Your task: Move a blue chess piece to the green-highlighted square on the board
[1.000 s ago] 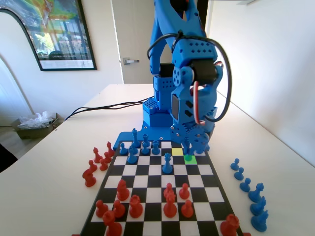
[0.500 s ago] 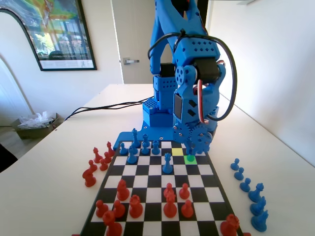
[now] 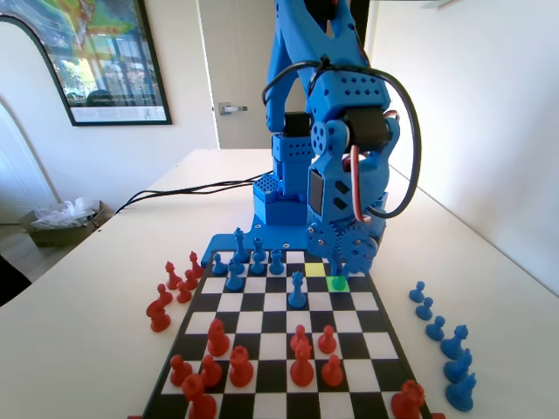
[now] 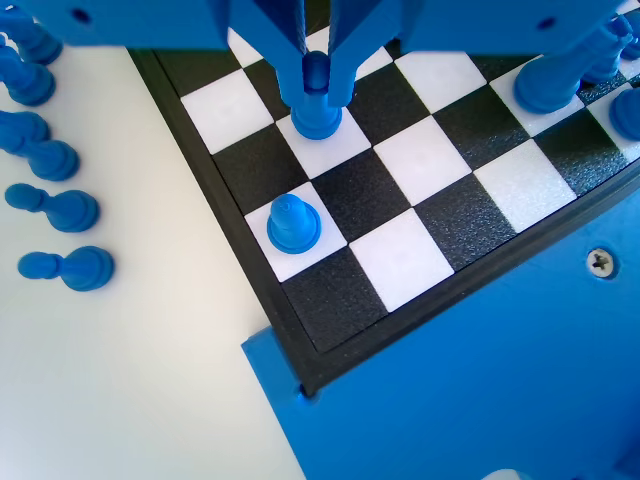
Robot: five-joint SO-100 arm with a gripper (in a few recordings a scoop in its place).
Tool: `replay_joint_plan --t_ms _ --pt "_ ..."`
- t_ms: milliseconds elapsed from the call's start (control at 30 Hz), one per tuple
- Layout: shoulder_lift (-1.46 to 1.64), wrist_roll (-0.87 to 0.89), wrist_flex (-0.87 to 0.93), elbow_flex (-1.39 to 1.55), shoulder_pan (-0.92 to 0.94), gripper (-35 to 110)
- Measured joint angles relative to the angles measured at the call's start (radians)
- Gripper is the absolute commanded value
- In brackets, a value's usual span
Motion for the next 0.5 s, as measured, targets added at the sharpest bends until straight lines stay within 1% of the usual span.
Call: replay_joint_plan --t_ms 367,500 --pt "0.0 0.0 0.006 0.0 0.0 8" --pt "0.0 0.0 0.041 0.0 0.005 8"
